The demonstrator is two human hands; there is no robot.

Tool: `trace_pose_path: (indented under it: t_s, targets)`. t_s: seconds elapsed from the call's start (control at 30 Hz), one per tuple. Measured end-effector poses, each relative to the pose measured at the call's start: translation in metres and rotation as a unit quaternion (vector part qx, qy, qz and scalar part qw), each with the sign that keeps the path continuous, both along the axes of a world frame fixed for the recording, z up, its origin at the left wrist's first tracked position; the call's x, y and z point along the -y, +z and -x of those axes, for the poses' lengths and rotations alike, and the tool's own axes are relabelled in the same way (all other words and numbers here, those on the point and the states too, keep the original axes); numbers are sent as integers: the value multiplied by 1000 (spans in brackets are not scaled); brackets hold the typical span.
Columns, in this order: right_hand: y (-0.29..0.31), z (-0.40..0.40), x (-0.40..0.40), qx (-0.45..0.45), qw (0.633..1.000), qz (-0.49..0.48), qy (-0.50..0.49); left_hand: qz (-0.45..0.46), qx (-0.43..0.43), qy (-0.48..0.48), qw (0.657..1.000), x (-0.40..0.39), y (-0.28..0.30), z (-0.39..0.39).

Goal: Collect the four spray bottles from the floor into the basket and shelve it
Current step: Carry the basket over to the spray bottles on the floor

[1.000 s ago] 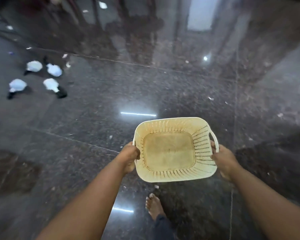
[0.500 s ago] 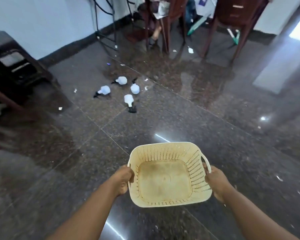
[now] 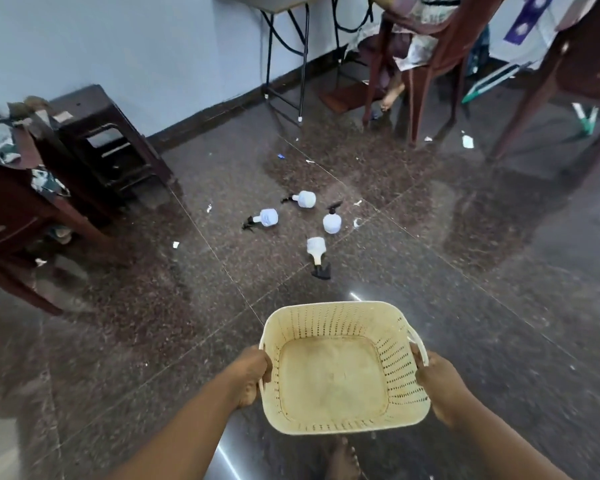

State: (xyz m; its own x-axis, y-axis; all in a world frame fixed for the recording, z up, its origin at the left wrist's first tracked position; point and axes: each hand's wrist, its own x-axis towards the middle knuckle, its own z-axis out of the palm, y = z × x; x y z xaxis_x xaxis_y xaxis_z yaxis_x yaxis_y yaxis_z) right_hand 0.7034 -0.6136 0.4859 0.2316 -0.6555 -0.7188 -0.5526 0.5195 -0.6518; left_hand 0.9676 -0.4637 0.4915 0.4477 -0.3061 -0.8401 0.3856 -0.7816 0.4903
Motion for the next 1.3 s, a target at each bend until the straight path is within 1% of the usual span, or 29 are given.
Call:
trace_pose_path:
  t_s: [0.13, 0.23, 0.33, 0.57, 0.67, 0.77, 0.9, 0.97, 1.1, 1.2, 1.3]
  targets:
    - [6, -49, 44, -9, 1000, -7, 1, 2, -9, -4, 1000, 50, 1, -49]
    - [3, -74, 77, -24, 999, -20, -4, 16, -17, -30, 999, 88, -3, -78]
    - [-1, -96, 114, -24, 999, -25, -16, 10, -19, -54, 998, 132, -11, -105]
    - [-17, -151, 204, -50, 996, -12, -69, 20, -24, -132, 991, 256, -26, -175]
    - [-24, -170, 239, -53, 993, -14, -103, 7, -21, -165, 986, 309, -28, -201]
    - [-34, -184, 270, -37, 991, -19, -126, 0, -17, -175, 984, 355, -31, -221]
    - [-45, -198, 315, -47, 987, -39, -147, -11, -30, -198, 980, 412, -41, -235]
    - [-53, -202, 337, -64, 984, -46, -159, -30, -32, -208, 977, 435, -49, -239]
    - [-83, -208, 380, -97, 982, -75, -143, -66, -49, -224, 971, 484, -74, -246]
    - [-109, -210, 408, -163, 975, -81, -128, -79, -55, -241, 966, 521, -101, -244]
    - [-122, -218, 427, -213, 966, -83, -119, -77, -39, -248, 965, 547, -121, -235]
